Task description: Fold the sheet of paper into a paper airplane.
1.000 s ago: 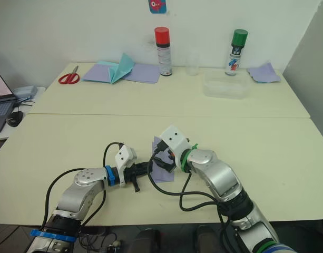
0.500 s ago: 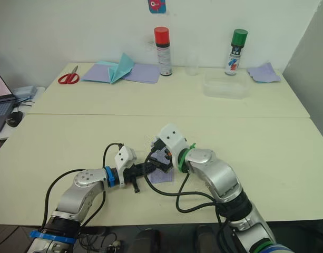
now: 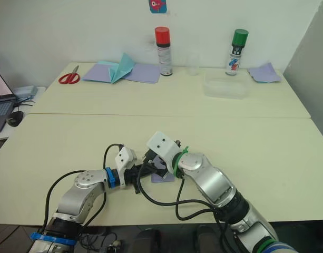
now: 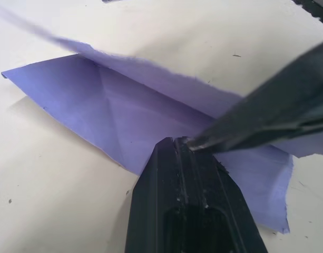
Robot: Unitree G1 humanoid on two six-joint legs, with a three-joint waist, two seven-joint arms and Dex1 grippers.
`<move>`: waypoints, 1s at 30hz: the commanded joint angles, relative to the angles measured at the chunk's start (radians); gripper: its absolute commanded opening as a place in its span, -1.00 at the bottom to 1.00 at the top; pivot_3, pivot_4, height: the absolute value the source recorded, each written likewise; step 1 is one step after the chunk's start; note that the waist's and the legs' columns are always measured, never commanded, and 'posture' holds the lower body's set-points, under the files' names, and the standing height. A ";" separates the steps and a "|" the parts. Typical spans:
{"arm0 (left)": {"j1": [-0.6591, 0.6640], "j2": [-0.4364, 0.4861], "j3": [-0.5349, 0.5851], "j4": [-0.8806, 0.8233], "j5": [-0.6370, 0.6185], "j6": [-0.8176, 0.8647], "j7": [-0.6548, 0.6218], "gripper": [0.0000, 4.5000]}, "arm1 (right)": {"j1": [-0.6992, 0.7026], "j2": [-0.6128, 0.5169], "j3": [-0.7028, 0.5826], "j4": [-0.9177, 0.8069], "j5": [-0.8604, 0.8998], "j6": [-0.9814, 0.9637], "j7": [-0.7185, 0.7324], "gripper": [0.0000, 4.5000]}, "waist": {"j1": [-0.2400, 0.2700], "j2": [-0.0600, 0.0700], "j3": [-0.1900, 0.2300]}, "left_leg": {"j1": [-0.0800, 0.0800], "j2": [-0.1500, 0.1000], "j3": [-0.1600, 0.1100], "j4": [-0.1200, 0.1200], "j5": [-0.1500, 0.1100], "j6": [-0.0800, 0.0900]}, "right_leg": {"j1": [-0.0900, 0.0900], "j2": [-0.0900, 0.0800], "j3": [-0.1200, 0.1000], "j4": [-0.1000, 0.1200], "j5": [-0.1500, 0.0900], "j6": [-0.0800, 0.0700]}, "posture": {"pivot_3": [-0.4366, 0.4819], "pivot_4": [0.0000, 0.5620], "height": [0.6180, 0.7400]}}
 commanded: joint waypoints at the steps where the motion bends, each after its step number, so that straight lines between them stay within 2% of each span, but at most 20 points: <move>1: 0.026 -0.016 -0.044 0.038 0.017 0.015 -0.008 -1.00 | -0.017 -0.021 0.013 -0.022 -0.037 -0.034 0.010 0.99 | 0.000 0.000 0.000 | 0.000 0.000 0.000 0.000 0.000 0.000 | 0.000 0.000 0.000 0.000 0.000 0.000 | -0.05 -0.47 1.00; 9: 0.019 -0.021 -0.042 0.051 0.019 0.007 -0.008 -1.00 | 0.009 -0.084 -0.024 -0.074 -0.028 0.000 0.054 0.99 | 0.001 0.001 -0.001 | 0.000 0.000 0.000 0.000 0.000 0.000 | 0.000 -0.001 0.000 0.000 0.000 0.000 | -0.05 -0.47 1.00; 15: 0.013 -0.019 -0.039 0.061 0.021 0.000 -0.012 -1.00 | 0.050 -0.026 -0.112 -0.075 0.030 0.105 0.039 0.99 | 0.001 0.002 -0.001 | 0.000 0.000 0.000 0.000 0.000 0.000 | 0.000 -0.001 0.000 0.000 0.000 0.000 | -0.05 -0.47 1.00; 18: 0.007 -0.018 -0.038 0.067 0.022 -0.003 -0.014 -1.00 | 0.056 -0.001 -0.137 -0.070 0.048 0.128 0.038 0.73 | 0.001 0.002 -0.001 | 0.000 0.000 0.000 0.000 0.000 0.000 | 0.000 -0.001 0.000 0.000 0.000 0.000 | -0.05 -0.47 1.00; 21: 0.002 -0.017 -0.038 0.072 0.023 -0.006 -0.015 -1.00 | 0.056 0.016 -0.164 -0.059 0.056 0.154 0.029 0.29 | 0.001 0.002 -0.001 | 0.000 0.000 0.000 0.000 0.000 0.000 | 0.000 -0.001 0.000 0.000 0.000 0.000 | -0.05 -0.47 1.00; 28: 0.000 -0.017 -0.041 0.077 0.027 -0.011 -0.017 -1.00 | 0.045 0.054 -0.204 -0.063 0.075 0.198 0.000 -0.92 | 0.001 0.003 -0.002 | 0.000 0.000 0.000 0.000 0.000 0.000 | 0.000 -0.001 0.000 0.000 0.000 0.000 | -0.05 -0.47 1.00; 30: -0.003 -0.019 -0.042 0.079 0.027 -0.010 -0.015 -1.00 | 0.041 0.071 -0.222 -0.061 0.082 0.219 -0.014 -0.99 | 0.001 0.003 -0.002 | 0.000 0.000 -0.001 0.000 0.000 0.000 | 0.000 -0.001 0.000 0.000 0.000 0.000 | -0.05 -0.47 1.00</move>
